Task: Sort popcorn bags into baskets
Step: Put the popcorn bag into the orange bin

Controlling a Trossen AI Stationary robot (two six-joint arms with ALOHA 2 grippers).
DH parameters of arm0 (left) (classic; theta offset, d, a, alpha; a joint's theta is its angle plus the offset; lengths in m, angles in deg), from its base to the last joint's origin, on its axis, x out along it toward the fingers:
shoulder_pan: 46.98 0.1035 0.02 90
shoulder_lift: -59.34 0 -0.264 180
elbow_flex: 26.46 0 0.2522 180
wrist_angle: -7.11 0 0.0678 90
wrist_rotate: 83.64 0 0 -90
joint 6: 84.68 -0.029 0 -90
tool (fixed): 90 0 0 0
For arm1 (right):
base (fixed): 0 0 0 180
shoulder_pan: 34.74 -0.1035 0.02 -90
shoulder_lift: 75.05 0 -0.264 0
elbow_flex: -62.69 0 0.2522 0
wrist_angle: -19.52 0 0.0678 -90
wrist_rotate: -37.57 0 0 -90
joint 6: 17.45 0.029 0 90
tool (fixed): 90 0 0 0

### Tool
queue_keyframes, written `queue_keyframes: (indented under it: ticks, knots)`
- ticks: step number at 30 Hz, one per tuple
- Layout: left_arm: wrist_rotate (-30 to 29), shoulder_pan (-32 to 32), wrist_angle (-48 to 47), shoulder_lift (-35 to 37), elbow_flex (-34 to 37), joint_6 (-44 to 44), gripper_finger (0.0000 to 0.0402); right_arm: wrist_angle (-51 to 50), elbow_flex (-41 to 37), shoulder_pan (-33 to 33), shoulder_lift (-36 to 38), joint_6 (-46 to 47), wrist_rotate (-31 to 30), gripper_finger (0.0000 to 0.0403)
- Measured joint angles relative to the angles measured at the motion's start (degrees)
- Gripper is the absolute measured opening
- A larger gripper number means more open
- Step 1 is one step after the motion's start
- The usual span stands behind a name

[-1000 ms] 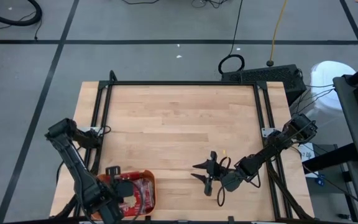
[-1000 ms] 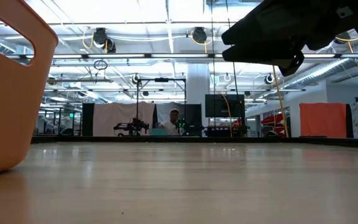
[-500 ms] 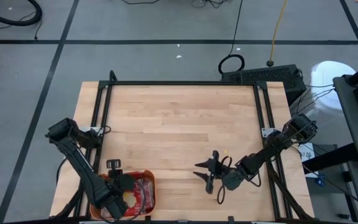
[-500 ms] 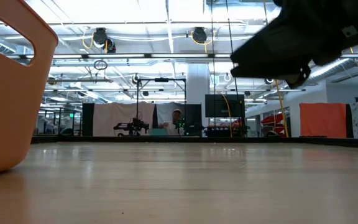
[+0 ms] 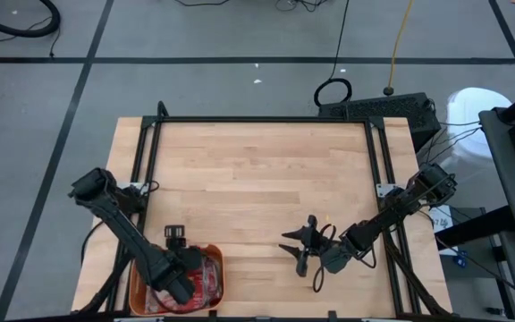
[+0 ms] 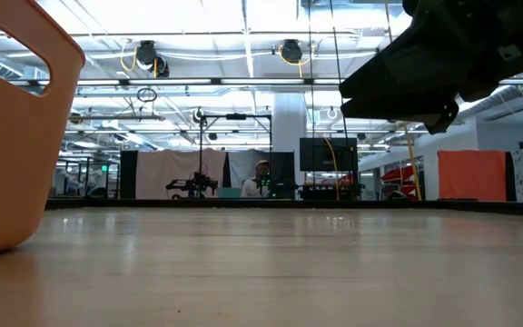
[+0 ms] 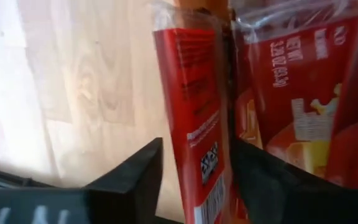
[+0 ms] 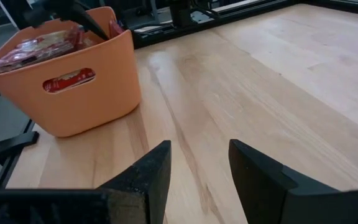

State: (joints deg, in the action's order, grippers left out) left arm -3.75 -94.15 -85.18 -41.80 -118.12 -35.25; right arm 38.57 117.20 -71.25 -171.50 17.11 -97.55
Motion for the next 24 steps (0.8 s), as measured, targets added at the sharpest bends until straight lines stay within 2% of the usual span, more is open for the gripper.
queue_keyframes:
  ticks: [4,9,11,16,19,24]
  knots:
    - [1.4,1.0,1.9,0.0,1.8,-1.5,0.0135,0.0,0.0,0.0,0.0,0.1,0.1,0.0153]
    - [3.2,1.6,0.1,0.0,0.9,-1.0,0.0029,0.0,0.0,0.0,0.0,0.2,0.1,0.0153]
    - [3.2,1.4,-2.1,0.3,-0.2,-0.9,0.0022,0.0,0.0,0.0,0.0,0.3,0.1,0.0153]
    - [2.5,1.2,-6.3,2.2,-4.3,0.1,0.0035,0.5,0.0,0.0,0.0,0.3,0.1,0.0153]
    - [2.5,1.0,-11.8,2.9,-8.9,1.4,0.0029,0.8,0.0,0.0,0.0,0.1,0.0,0.0153]
    - [5.4,0.2,-11.3,4.2,-17.4,4.1,0.0023,0.9,0.0,0.0,0.0,-0.2,-0.1,0.0153]
